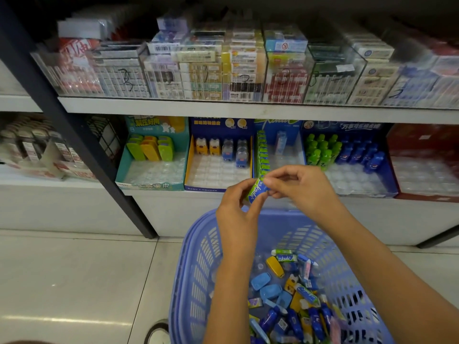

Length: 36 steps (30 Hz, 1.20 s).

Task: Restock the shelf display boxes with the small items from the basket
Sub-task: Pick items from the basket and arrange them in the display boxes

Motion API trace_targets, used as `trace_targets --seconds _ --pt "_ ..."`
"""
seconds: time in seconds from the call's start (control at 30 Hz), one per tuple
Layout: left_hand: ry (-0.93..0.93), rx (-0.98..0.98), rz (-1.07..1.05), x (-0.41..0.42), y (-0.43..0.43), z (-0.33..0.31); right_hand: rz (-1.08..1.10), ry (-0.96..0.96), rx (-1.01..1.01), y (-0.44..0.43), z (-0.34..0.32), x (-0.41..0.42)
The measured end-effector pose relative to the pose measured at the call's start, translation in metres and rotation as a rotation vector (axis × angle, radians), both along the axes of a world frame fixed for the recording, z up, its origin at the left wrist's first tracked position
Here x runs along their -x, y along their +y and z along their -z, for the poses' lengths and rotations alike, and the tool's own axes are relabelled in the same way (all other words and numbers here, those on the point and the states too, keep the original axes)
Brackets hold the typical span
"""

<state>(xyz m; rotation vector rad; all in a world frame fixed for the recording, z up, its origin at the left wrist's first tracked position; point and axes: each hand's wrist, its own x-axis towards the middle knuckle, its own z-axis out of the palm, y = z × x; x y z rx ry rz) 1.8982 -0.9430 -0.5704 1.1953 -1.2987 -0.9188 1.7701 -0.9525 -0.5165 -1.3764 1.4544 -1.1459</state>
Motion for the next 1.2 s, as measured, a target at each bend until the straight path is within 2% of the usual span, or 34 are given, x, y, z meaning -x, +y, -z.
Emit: trace_targets --seconds 0.13,0.2,0.3,0.4,0.67,0.8,0.97,1.2 --pt "-0.123 0.127 -0.001 0.009 -0.009 -0.004 0.015 0.111 0.041 0.002 -0.010 0.011" --pt "-0.201 0.151 0.042 0.014 -0.016 -0.006 0.111 0.130 0.087 -0.007 -0.010 0.025" --pt "-0.357 0.074 0.163 0.020 -0.028 0.003 0.326 0.270 0.177 -0.040 -0.009 0.050" --pt "-0.479 0.022 0.287 0.025 -0.033 0.015 0.359 0.344 0.222 -0.086 -0.004 0.060" --pt "-0.446 0.030 0.294 0.027 -0.034 0.026 0.190 0.554 0.080 -0.157 0.020 0.060" --pt "-0.440 0.024 0.299 0.027 -0.034 0.027 0.167 0.530 0.034 -0.161 0.025 0.060" --pt "-0.444 0.021 0.307 0.028 -0.033 0.029 0.176 0.720 -0.072 -0.166 0.021 0.051" --pt "-0.437 0.013 0.336 0.023 -0.037 0.029 0.188 0.930 -0.083 -0.162 0.023 0.041"
